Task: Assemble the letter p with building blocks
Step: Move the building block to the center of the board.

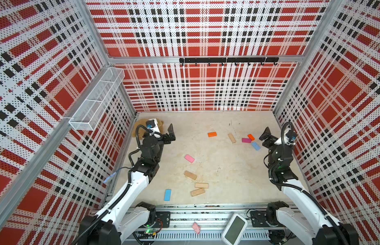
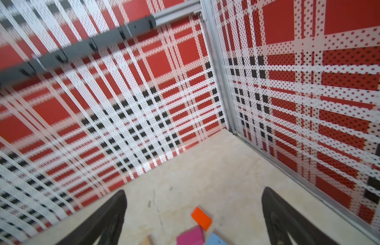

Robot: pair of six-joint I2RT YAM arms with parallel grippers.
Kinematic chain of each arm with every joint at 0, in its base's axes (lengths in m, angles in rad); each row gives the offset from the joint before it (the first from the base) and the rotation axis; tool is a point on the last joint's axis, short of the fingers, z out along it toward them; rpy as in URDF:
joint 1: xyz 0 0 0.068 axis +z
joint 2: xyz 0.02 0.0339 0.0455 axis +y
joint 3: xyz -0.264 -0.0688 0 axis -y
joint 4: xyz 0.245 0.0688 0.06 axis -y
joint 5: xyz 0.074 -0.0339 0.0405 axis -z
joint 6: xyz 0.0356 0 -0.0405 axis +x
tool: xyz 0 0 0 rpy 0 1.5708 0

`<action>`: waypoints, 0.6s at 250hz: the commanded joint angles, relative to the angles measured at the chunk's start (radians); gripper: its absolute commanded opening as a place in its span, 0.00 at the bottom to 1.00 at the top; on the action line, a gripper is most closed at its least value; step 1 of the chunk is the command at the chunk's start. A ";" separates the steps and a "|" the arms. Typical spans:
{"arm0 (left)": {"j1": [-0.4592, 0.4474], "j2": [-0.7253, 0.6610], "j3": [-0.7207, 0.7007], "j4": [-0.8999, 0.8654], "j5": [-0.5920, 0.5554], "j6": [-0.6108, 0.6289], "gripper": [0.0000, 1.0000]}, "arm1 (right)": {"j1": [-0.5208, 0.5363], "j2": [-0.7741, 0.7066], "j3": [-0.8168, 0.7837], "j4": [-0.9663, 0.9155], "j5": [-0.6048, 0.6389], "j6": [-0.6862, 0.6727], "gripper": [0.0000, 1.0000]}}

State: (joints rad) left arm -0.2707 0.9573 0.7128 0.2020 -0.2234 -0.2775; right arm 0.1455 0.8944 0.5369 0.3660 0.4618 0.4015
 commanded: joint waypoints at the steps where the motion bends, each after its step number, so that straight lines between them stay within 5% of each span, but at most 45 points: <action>1: 0.029 -0.105 -0.032 -0.199 0.172 -0.212 0.99 | -0.001 -0.002 0.103 -0.314 -0.076 0.222 1.00; 24: 0.080 -0.195 -0.179 0.006 0.283 -0.375 0.99 | -0.030 0.001 0.109 -0.280 -0.263 0.311 1.00; 49: 0.115 -0.243 -0.353 0.366 0.353 -0.514 0.99 | -0.012 0.027 0.176 -0.343 -0.330 0.359 1.00; 108: 0.014 -0.162 -0.095 -0.155 0.376 -0.403 0.99 | 0.022 0.117 0.227 -0.332 -0.478 0.393 1.00; 150: -0.204 -0.088 -0.012 -0.331 0.195 -0.251 0.99 | 0.103 0.199 0.346 -0.513 -0.455 0.291 1.00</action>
State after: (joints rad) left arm -0.3447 0.8291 0.6647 0.0586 0.0856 -0.6353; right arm 0.1974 1.0622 0.8009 -0.0574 0.0437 0.7456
